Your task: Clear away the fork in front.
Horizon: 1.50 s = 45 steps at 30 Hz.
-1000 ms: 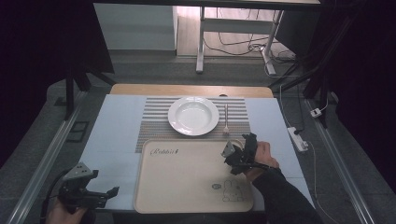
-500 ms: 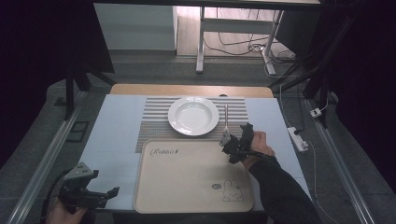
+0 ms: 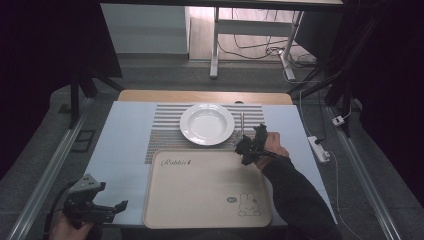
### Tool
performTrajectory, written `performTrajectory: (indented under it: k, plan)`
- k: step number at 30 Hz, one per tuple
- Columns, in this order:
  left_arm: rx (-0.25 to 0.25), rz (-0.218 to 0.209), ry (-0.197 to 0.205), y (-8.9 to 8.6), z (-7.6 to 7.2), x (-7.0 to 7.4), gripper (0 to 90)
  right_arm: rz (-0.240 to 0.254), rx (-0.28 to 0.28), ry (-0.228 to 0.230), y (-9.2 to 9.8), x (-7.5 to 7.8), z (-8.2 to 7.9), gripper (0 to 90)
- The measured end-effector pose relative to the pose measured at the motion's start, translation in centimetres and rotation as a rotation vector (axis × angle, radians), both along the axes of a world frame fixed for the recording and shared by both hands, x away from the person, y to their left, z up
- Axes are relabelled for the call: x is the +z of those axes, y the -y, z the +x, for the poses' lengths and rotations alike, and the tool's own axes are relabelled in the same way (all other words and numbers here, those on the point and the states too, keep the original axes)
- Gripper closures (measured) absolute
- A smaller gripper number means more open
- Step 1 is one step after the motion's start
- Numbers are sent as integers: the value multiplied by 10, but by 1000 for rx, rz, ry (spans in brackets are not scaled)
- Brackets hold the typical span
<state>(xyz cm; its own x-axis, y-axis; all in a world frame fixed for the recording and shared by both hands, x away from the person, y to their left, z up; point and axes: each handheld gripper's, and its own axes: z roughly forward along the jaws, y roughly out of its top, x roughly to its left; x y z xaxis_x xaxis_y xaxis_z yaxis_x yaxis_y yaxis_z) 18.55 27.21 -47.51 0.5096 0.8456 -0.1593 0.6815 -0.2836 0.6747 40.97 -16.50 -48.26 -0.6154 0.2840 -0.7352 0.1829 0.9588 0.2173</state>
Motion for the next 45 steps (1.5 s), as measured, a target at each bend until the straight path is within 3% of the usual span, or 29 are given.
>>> performTrajectory:
  k: [8, 16, 23, 24, 26, 28, 31, 42, 45]
  plan:
    - [-1, 2, 1, 0, 0, 0, 1, -32, 13, -21, -7, -4, 15, 91]
    - [-3, 5, 0, 1, 0, 0, 1, -56, 38, -49, -11, -9, 23, 187]
    - [-4, 6, 0, 1, 0, 0, 1, -70, 54, -64, -15, -14, 29, 312]
    - [-4, 6, 0, 1, 0, 0, 1, -64, 69, -93, -15, -14, 31, 329]
    - [-4, 6, 0, 1, 0, 0, 1, -89, 61, -71, -16, -17, 31, 353]
    - [-4, 6, 0, 1, 0, 0, 1, -88, 65, -98, -16, -19, 32, 408]
    - [-5, 6, -1, 1, 0, 0, 1, -99, 80, -101, -17, -19, 34, 480]
    - [-7, 7, 0, 1, 0, 0, 1, -140, 77, -141, -17, -29, 40, 633]
    - [-8, 7, 0, 1, 0, 0, 1, -153, 71, -132, -16, -31, 41, 666]
